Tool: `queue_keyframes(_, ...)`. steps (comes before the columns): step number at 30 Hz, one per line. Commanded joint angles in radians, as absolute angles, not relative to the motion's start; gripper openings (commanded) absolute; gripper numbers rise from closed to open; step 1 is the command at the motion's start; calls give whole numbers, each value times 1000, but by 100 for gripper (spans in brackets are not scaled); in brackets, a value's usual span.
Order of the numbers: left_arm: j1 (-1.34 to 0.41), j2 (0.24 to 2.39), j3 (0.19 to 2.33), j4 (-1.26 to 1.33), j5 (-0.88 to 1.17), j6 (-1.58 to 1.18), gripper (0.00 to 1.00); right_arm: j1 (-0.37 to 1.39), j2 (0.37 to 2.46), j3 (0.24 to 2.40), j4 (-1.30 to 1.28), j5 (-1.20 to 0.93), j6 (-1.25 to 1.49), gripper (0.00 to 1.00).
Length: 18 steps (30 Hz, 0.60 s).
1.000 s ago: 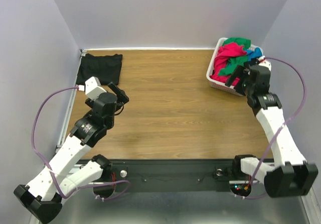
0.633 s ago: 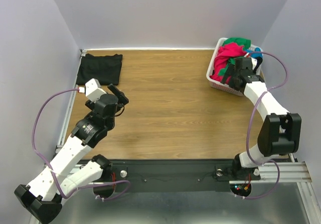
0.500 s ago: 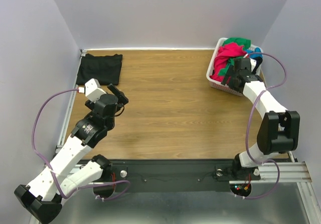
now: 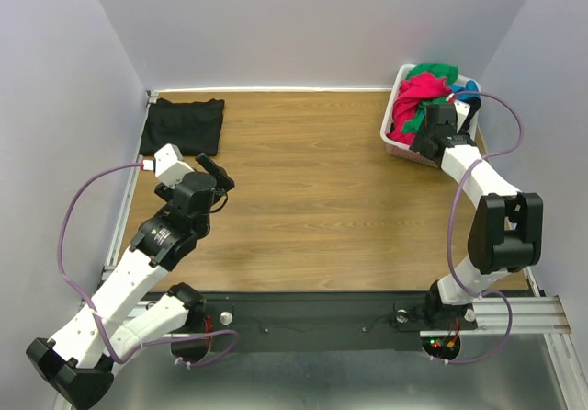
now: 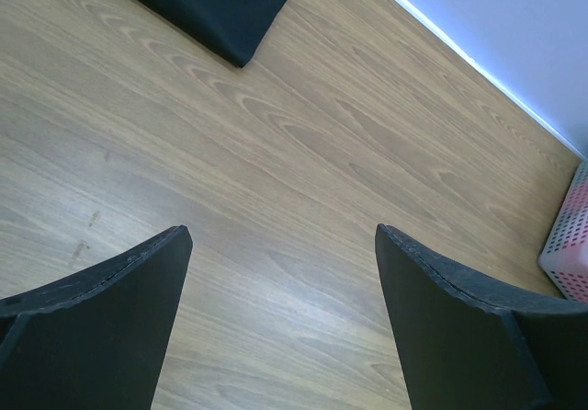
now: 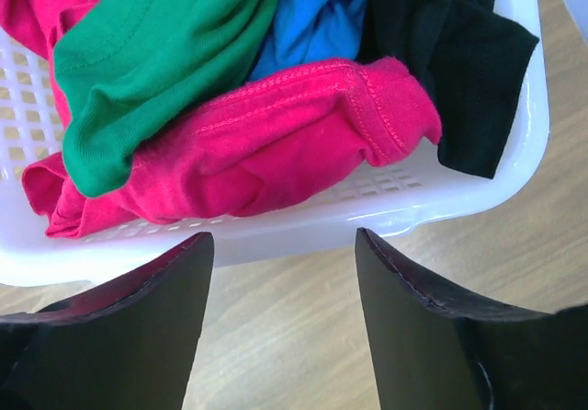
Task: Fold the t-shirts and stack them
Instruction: Grab the tshirt from the pile
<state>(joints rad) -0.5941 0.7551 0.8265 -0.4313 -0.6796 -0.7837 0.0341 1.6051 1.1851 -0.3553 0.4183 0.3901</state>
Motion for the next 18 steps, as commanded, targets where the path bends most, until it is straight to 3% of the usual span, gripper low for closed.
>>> queue_keyframes(1,-595,752,824,-419,-732,-798,93,34,1649,1232,-247,436,345,68)
queue_keyframes(3,-595,753,825,-425,-735,-801,93,34,1660,1235,-229,423,336,63)
queue_keyframes(6,-595,752,828,-434,-739,-804,93,32,1655,1224,-183,391,331,44)
queue_keyframes(7,-595,750,828,-436,-742,-805,93,32,1646,1213,-154,379,322,33)
queue_keyframes(10,-595,750,828,-440,-745,-807,93,32,1632,1206,-123,373,305,16)
queue_keyframes(11,-595,752,830,-446,-749,-811,93,32,1625,1200,-108,377,302,15)
queue_keyframes(13,-595,750,830,-451,-752,-816,93,32,1612,1195,-91,373,290,1)
queue_keyframes(16,-594,747,828,-451,-755,-818,93,31,1605,1193,-89,370,276,1)
queue_keyframes(18,-595,747,831,-453,-755,-816,93,31,1609,1190,-87,406,276,7)
